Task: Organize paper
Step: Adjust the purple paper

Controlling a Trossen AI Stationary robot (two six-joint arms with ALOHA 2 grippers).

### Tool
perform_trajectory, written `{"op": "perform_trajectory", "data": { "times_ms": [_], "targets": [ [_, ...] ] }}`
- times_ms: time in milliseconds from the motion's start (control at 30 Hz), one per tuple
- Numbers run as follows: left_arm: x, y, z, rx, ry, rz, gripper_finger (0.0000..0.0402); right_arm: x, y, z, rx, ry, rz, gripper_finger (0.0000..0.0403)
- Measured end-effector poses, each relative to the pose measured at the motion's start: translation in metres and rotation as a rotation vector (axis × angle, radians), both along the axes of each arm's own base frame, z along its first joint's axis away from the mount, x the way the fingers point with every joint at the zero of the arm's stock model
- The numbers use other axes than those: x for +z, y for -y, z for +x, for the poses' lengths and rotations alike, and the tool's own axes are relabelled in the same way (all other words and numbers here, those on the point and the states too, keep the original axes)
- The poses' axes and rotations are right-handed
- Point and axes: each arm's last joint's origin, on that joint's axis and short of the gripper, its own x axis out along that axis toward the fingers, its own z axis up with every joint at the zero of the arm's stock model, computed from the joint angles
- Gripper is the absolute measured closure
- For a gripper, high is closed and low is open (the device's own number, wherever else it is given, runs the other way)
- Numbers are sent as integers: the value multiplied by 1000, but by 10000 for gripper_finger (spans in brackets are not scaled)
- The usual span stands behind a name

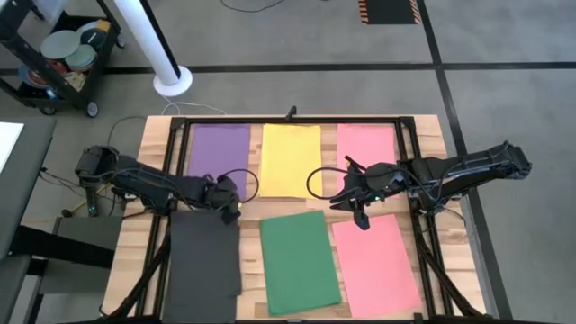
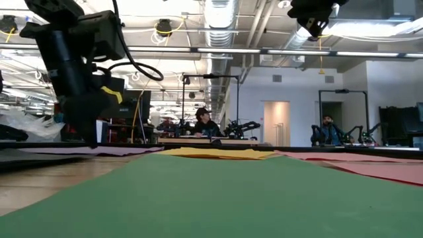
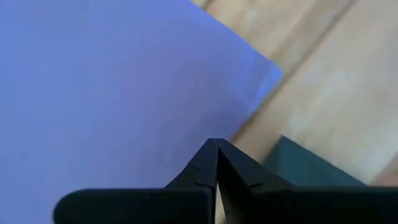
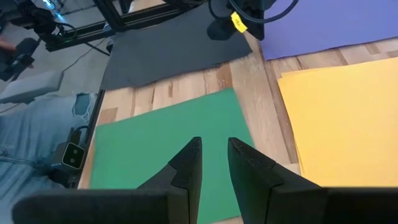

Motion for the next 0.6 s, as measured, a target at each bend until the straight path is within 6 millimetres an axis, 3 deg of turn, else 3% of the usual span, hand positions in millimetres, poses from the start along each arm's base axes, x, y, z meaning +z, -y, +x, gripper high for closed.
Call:
{"op": "perform_trajectory", "data": {
  "times_ms": [600],
  "targets": [
    [0,19,-2,-78,0,-10,401,0,-2,0,1,-7,12,326]
  ]
}}
